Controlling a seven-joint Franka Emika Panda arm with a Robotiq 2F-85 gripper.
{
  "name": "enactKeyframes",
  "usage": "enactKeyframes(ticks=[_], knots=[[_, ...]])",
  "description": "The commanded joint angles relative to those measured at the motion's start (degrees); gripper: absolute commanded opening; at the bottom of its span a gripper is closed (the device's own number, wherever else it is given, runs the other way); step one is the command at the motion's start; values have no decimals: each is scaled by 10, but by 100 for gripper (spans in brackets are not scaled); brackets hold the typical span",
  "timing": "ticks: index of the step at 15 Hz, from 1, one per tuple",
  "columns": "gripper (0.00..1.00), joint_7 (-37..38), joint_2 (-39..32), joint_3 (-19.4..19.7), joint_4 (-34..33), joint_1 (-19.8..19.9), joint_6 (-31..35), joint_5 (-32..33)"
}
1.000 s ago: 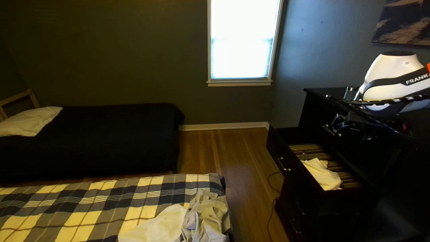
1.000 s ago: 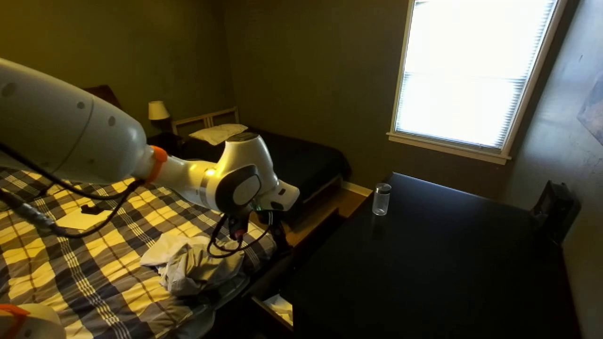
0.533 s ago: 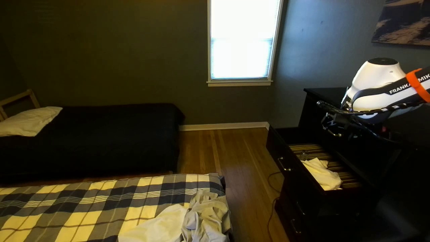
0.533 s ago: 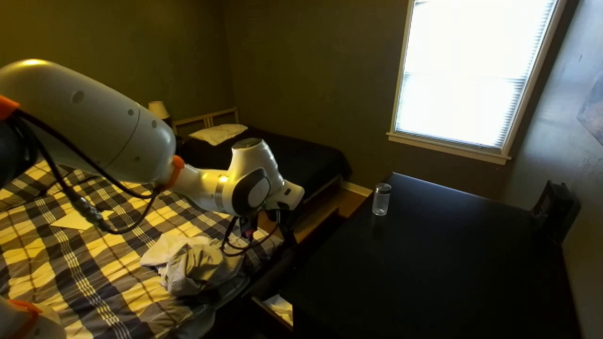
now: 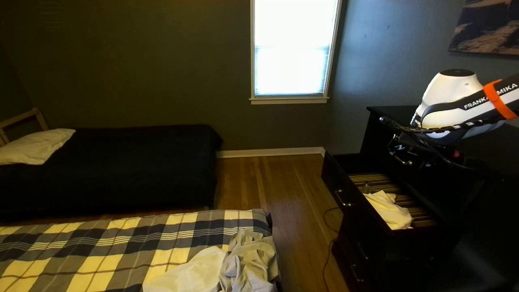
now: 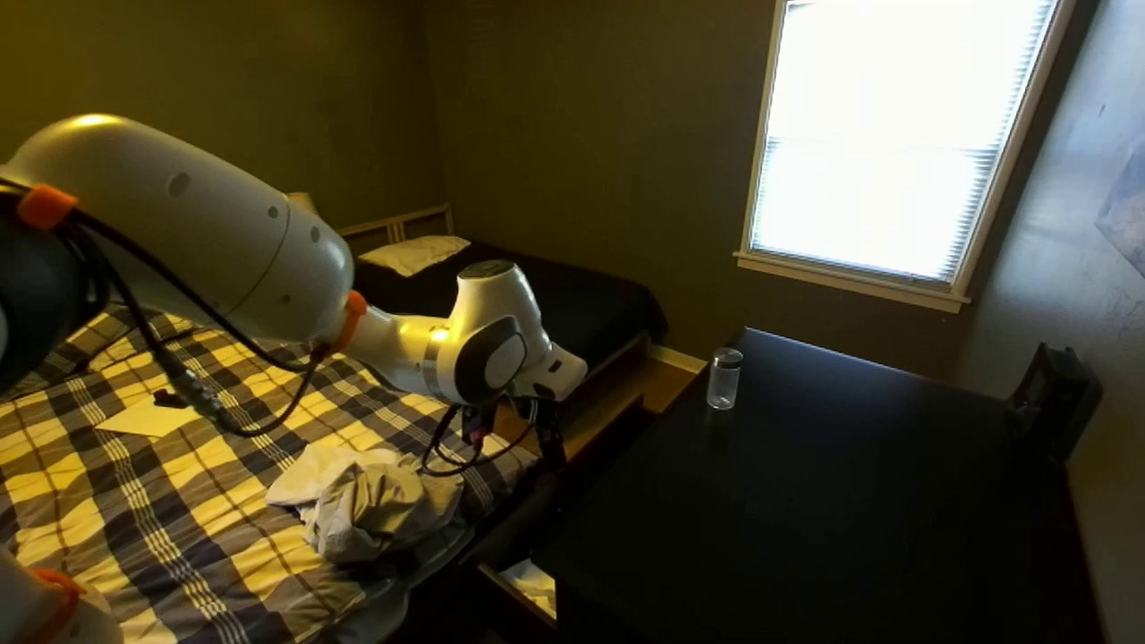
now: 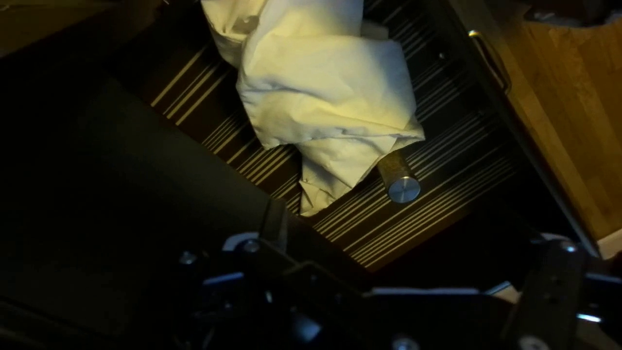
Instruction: Remove the glass jars from the open drawer.
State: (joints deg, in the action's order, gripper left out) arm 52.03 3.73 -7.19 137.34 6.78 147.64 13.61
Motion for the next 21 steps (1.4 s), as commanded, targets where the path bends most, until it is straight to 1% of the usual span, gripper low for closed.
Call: enactKeyframes(ticks=[1,3,5,6,9,12,14,17,18,21], knots=[[100,152,-89,24,-78,-14,-24,78],[100,231,-129,46,-110,-34,-22,106],[100,305,-176,68,-144,-64,-20,117],[100,339,-200,80,-158,-82,-19,126],[100,443,-271,124,-196,-137,14,156],[100,535,-340,178,-241,-193,41,197],[100,572,-380,207,-273,-220,41,206],[100,603,-426,237,-316,-241,36,201],[100,609,-437,244,-328,-245,34,197],[100,606,-464,247,-353,-241,38,181]])
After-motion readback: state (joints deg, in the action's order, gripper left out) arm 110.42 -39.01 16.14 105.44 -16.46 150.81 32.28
